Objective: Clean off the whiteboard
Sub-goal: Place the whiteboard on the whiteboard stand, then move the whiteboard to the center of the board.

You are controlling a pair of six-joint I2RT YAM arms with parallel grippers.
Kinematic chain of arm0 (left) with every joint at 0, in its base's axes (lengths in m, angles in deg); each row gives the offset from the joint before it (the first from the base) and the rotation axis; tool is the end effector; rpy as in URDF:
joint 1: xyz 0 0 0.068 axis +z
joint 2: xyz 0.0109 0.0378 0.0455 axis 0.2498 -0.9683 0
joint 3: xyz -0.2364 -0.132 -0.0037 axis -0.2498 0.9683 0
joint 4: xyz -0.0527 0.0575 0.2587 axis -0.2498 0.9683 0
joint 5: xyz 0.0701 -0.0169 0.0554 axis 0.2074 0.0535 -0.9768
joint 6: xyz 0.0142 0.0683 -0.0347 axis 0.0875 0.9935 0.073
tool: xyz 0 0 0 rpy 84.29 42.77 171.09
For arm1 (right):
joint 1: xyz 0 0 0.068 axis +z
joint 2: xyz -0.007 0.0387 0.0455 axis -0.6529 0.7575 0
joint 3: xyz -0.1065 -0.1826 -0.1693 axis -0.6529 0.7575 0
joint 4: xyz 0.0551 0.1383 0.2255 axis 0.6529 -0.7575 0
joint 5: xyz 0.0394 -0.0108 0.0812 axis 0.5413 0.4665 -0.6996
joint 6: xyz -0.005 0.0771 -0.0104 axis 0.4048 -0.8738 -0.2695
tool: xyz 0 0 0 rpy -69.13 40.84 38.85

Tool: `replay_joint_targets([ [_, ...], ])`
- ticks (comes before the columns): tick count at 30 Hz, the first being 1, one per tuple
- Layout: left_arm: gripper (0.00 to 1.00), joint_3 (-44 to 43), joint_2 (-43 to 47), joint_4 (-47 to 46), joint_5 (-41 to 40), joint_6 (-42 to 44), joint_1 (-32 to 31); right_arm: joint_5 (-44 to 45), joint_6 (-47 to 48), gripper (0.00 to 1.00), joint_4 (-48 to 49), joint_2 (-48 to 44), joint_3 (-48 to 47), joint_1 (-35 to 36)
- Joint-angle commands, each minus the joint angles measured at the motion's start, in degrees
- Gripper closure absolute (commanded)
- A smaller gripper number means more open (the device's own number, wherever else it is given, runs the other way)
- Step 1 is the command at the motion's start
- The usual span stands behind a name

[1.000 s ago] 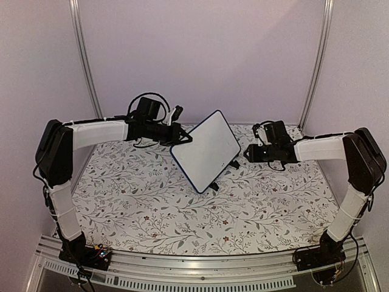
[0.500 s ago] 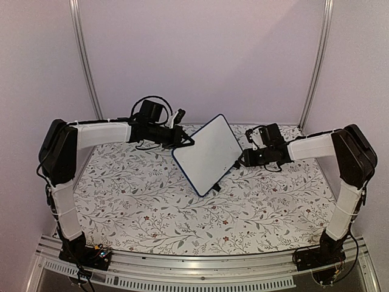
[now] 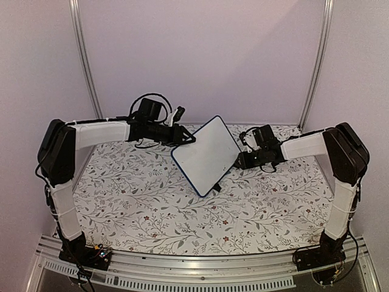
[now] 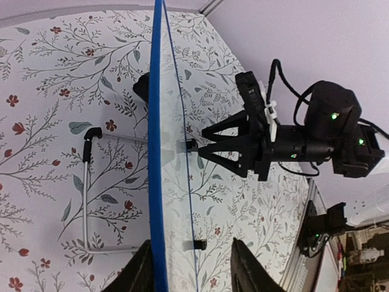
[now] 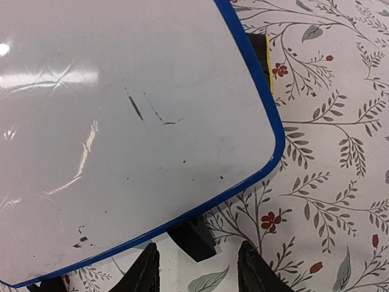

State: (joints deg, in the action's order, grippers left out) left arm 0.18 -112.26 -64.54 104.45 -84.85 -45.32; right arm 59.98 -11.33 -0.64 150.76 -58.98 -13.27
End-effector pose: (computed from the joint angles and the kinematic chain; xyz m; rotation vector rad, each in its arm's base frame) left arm 0.3876 -0.2752 0.2174 0.4614 2.2851 -1.1908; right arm 0.3761 0.2059 0.1179 -0.4856 2.3769 0.4474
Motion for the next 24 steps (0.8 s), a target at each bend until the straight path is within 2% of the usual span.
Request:
replay_joint_targets([
  [1,0.51,-1.4,4.0,-1.0,0.0,0.8,0.9,2.6,1.8,0.57,-1.4,1.8,-2.0,0.2],
  [4,0.30,-0.5,6.2,-0.4,-0.7,1.2,1.4,2.9,2.0,0.57,-1.6,2.5,-2.6,0.2],
  [6,0.03,0.4,7.9,-0.1,-1.1,1.3,1.9,2.9,2.3,0.57,-1.5,3.0,-3.0,0.2],
  [18,0.00,12.2,25.3,3.8,-7.1,5.0,8.0,2.1,4.3,0.64,-1.3,5.8,-4.6,2.1],
  [24,0.00,20.7,33.0,3.8,-13.2,8.6,11.5,4.3,3.8,0.90,-0.8,7.2,-5.9,4.2],
])
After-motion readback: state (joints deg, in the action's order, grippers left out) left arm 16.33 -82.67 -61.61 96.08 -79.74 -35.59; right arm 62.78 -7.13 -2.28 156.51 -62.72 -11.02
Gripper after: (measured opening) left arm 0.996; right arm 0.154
